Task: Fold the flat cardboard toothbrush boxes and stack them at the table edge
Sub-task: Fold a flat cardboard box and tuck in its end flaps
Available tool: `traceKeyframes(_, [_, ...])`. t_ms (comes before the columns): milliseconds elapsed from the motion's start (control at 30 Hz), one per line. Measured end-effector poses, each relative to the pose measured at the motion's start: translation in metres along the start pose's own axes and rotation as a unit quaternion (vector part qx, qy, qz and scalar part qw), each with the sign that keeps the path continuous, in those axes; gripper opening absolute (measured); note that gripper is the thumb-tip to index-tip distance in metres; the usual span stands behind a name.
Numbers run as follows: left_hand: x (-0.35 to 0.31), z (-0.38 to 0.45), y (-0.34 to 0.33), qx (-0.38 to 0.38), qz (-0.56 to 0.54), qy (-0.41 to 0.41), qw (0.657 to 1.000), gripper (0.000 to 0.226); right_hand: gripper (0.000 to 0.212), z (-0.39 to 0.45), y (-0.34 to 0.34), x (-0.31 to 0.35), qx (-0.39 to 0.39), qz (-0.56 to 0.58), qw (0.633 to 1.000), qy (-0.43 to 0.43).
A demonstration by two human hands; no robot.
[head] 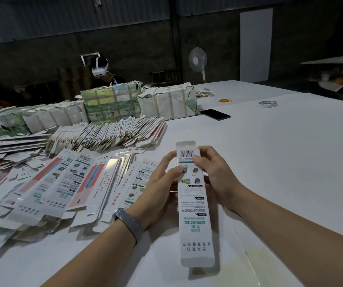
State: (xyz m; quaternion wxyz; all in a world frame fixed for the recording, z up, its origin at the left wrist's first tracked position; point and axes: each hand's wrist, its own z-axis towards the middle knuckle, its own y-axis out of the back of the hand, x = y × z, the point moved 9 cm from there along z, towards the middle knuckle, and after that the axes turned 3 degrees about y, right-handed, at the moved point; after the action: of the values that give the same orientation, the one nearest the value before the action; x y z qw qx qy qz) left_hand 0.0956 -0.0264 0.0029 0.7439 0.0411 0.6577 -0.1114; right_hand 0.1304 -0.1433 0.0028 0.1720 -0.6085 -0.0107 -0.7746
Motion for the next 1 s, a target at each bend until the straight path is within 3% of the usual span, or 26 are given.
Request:
traceKeyframes(233, [0.0034,-0.0001,-0.0004,-0.004,0.032,0.006,0.999,0.031,0.020,0.0008,0.0058,0.0048,-0.023,0.021,0.999,0.027])
traceKeyframes(367, [0.0080,0.0005,0.0039,-0.021,0.025,0.018,0.999,0.065,0.021,0.0009,0.0078,0.0064,-0.033,0.025,0.999,0.032])
traceKeyframes(567, [0.0055,-0.0007,0.0015,0.004,0.030,0.010,0.999,0.029,0.024,0.0011,0.0072,0.0056,-0.028,0.024,0.999,0.023])
traceKeyframes(1000, [0.0073,0.0016,0.0052,0.014,0.005,0.021,1.000,0.026,0.025,0.0025,0.0048,0.0022,-0.013,0.013,1.000,0.019])
